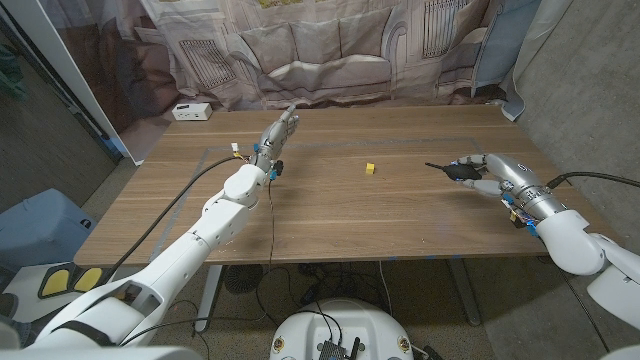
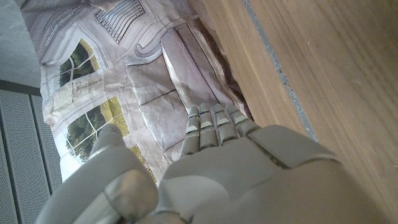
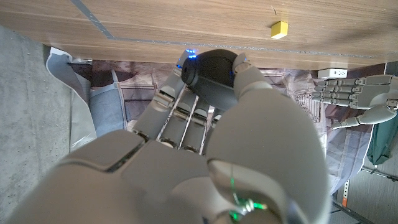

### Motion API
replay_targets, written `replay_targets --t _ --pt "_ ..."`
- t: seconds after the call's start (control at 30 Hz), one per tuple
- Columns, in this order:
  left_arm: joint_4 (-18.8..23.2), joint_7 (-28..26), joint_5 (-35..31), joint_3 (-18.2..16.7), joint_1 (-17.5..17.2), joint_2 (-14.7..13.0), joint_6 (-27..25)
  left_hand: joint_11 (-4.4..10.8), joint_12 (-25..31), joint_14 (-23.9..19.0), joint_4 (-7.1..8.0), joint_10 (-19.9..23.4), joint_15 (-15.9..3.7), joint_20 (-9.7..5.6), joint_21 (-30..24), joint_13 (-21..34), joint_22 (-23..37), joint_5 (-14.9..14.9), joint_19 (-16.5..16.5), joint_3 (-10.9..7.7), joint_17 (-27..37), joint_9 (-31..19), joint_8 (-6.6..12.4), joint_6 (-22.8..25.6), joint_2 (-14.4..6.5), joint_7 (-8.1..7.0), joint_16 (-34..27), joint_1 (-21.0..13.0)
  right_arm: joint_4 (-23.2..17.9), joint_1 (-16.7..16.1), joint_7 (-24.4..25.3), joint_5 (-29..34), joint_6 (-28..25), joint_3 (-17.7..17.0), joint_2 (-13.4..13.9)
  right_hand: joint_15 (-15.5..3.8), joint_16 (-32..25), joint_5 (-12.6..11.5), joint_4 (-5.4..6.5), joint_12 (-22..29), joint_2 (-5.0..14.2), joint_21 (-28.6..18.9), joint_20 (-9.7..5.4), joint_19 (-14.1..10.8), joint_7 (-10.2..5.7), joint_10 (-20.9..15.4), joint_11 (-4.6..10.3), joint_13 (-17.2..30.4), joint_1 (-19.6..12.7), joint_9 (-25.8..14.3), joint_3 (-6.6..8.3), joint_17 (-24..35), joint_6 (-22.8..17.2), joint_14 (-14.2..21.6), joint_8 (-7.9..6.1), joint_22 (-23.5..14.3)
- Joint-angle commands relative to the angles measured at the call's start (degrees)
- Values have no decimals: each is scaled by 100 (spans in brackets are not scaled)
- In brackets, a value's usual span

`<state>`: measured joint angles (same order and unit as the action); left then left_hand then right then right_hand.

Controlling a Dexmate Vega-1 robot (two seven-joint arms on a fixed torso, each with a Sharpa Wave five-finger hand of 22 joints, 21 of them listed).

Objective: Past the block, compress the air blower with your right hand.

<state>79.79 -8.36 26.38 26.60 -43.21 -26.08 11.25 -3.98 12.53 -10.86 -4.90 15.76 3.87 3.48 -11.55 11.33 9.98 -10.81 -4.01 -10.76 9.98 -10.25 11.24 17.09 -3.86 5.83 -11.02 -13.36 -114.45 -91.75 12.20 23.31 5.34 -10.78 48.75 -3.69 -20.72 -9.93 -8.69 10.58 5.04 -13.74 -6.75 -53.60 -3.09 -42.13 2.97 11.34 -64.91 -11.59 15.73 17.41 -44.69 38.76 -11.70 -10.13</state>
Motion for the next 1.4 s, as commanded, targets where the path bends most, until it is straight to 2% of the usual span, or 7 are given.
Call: replay_targets --t 0.03,0.67,1.33,1.4 --pt "-70 17 -2 12 57 26 19 3 -7 -45 -35 53 -12 53 21 19 31 7 -7 -12 34 -22 -21 35 -58 -5 18 -25 8 16 20 -24 -18 16 55 -413 14 -2 -5 16 -84 21 4 37 -5 35 10 21 9 -26 -64 18 47 -7 2 -6" --pt "-62 19 -2 12 76 10 -20 -23 -10 -49 -42 53 -15 51 19 20 31 7 -9 -16 34 -22 -24 32 -63 -5 18 -25 23 38 11 -48 -7 16 88 -377 37 1 17 20 -148 47 37 69 -7 118 16 22 65 -31 -149 28 111 -70 16 -3" --pt "-239 64 -3 52 147 108 82 -14 -9 -45 -50 61 -10 54 20 20 31 8 -7 -21 34 -22 -24 36 -67 -2 19 -24 26 12 108 -11 -14 -6 61 -411 17 -24 21 68 -62 53 27 55 -28 64 13 23 22 -35 -138 43 96 -19 -2 -4" --pt "-237 63 -1 55 145 112 77 -21 -11 -49 -51 57 -4 15 15 20 31 8 -19 -22 33 -22 -23 40 -68 5 18 -24 28 11 115 -1 -13 -5 61 -410 24 -25 19 92 -62 53 30 51 -58 8 7 22 19 -35 -140 35 38 -11 -26 -4"
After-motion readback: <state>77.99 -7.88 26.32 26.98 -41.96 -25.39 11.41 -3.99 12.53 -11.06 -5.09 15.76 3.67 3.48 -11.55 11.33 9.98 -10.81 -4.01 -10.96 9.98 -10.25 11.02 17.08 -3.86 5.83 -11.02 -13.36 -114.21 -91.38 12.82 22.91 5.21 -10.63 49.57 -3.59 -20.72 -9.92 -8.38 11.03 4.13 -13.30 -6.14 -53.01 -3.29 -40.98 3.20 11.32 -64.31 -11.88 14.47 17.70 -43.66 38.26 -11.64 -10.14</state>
